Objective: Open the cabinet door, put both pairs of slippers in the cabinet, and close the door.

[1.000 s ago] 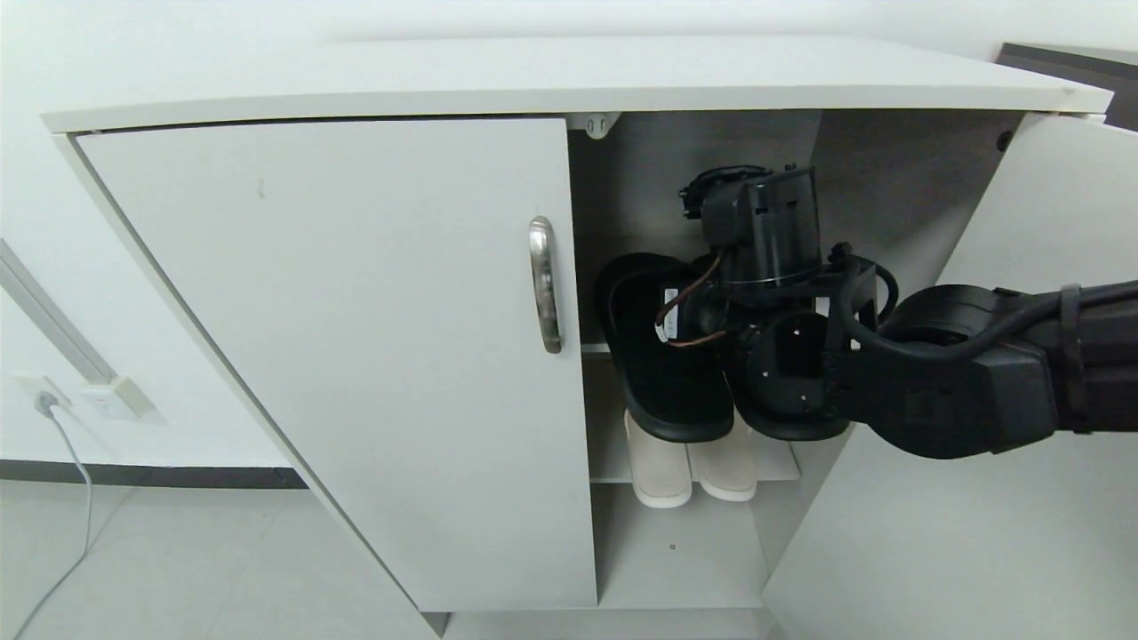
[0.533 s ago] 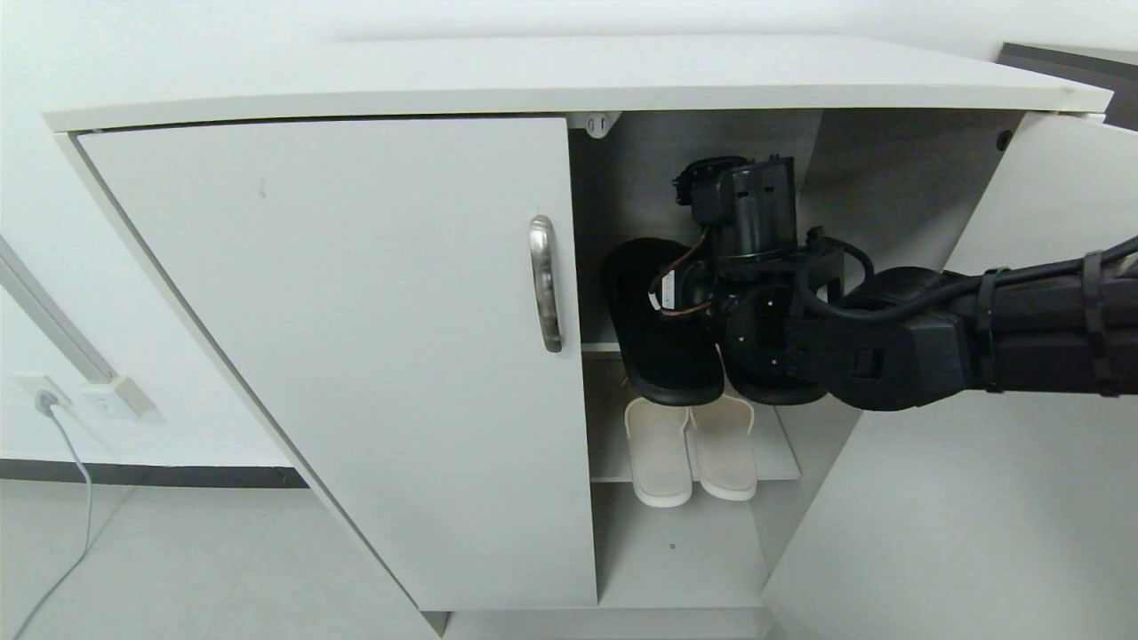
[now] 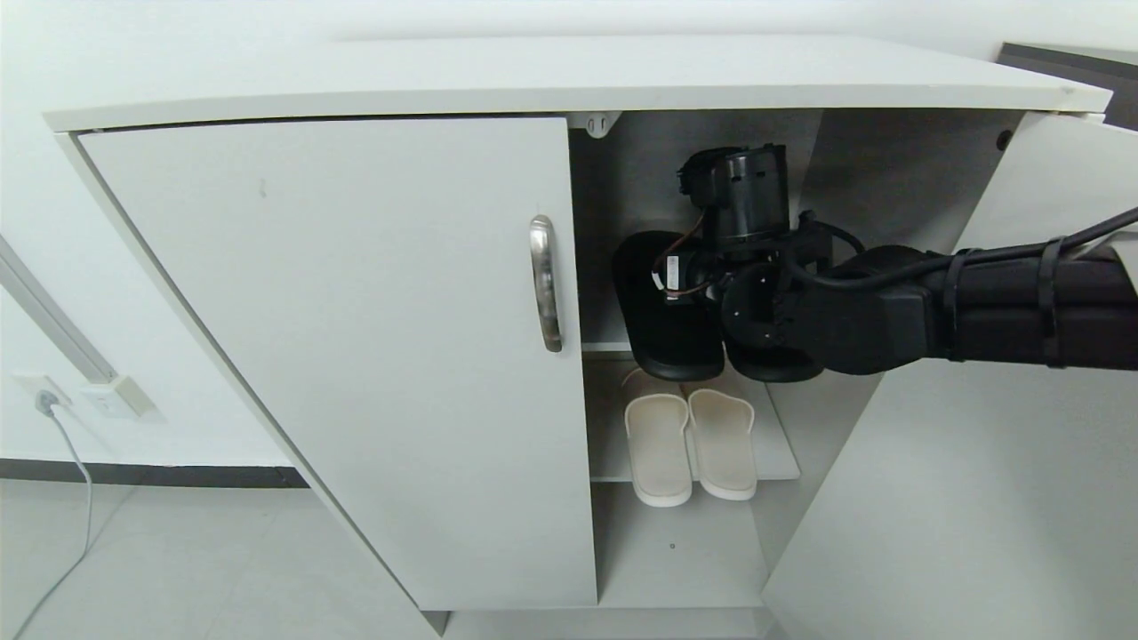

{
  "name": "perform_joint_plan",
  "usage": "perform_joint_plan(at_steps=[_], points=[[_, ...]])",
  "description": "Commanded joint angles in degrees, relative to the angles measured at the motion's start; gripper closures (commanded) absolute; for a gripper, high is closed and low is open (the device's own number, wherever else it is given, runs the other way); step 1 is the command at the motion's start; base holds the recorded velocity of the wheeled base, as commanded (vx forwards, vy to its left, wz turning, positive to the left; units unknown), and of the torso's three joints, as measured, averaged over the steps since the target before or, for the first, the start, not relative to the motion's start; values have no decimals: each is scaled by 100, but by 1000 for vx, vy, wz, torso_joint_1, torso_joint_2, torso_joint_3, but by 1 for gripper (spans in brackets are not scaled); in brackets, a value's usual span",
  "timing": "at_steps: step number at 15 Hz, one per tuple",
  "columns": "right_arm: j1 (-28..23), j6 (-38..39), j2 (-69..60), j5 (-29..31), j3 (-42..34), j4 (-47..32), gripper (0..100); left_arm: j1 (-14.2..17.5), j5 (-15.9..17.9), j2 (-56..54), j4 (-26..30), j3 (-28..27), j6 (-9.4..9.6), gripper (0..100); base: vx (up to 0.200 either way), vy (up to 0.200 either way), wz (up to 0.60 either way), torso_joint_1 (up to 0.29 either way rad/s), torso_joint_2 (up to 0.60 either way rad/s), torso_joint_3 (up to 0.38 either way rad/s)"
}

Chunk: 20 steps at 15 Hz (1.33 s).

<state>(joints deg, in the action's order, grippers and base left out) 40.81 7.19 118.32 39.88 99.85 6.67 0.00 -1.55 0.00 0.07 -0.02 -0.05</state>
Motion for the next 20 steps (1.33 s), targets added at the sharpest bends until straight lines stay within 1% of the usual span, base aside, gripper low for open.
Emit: perform_joint_plan(at_steps=[1,12,13,17,20], points=[[-56,10,95,-15,113,1,100,0,-3,0,1,2,-4,100,0,0,0,0,0,0],[-91,72,156,-50,105,1,100,0,-3,0,1,-6,-4,100,0,0,0,0,0,0],[-91,72,156,-50,105,1,0,0,-3,0,1,2,-4,100,0,0,0,0,0,0],[-82,72,95,-50,43,-8,0,0,-3,0,1,-6,-4,100,0,0,0,0,0,0],[67,81,-266,-50,-493,63,0,0,5,0,1,2,-4,100,0,0,0,0,0,0]])
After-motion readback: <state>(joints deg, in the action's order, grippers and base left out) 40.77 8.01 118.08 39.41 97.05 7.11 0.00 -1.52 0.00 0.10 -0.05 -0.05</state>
